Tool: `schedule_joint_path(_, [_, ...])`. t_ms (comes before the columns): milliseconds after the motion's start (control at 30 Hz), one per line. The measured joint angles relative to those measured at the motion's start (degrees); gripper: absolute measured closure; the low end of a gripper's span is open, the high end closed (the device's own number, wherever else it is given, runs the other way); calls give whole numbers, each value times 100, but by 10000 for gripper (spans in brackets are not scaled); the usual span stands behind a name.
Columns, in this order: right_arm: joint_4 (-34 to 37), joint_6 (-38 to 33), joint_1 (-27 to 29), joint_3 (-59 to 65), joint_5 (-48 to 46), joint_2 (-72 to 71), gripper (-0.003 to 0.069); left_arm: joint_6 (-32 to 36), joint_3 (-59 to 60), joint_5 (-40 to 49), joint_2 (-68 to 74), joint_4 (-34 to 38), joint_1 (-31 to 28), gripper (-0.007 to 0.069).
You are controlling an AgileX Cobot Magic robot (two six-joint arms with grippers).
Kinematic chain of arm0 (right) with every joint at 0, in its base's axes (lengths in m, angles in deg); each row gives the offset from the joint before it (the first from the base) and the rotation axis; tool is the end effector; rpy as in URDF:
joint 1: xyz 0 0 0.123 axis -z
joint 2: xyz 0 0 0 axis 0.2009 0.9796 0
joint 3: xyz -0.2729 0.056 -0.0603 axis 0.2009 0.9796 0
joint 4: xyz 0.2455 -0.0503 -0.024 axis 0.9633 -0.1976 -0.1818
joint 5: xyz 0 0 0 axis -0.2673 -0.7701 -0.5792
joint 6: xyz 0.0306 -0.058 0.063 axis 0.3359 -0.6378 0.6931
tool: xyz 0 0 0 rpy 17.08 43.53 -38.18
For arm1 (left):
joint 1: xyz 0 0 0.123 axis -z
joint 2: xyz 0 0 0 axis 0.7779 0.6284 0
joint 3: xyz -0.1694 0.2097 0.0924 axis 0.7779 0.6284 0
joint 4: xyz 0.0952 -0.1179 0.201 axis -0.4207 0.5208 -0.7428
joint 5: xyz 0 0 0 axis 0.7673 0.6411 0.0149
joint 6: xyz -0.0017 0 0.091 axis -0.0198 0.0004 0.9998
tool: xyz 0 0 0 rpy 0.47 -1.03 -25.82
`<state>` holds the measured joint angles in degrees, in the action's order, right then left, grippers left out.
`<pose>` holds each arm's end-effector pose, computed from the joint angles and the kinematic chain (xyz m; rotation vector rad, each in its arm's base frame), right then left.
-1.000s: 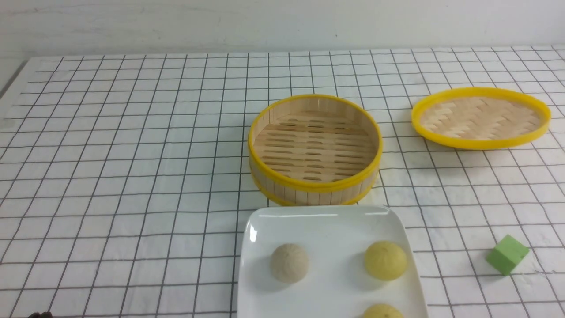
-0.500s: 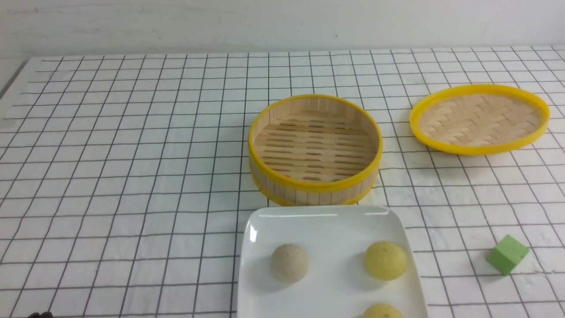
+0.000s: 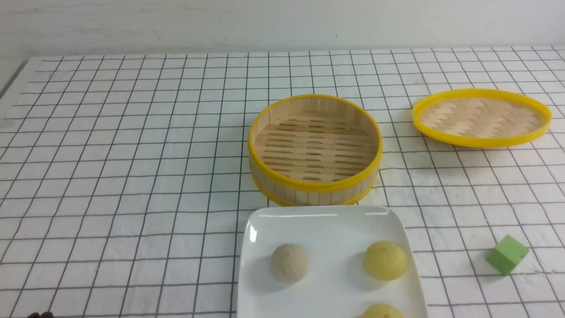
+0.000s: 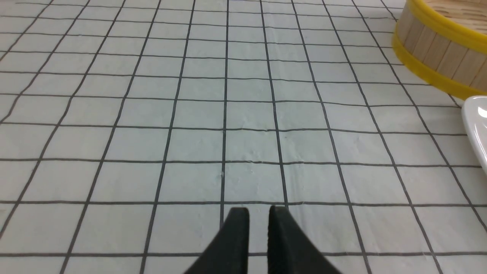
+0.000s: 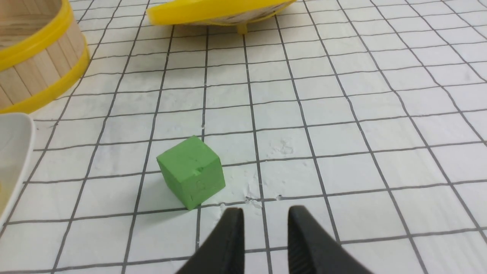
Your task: Put the steamed buns into the plate on the white-black tablecloth.
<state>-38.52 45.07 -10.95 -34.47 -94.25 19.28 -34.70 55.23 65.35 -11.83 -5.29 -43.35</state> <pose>0.0515 -0.0020 0.1718 0.1301 1.8878 0.0547 0.0520 -0.0030 0.1721 0.0257 1.8837 -0.1027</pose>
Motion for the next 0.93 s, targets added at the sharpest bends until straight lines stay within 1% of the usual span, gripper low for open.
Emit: schedule_joint_path(933, [0, 0, 0, 0, 0, 0, 426, 0, 0, 0, 0, 0, 0, 484])
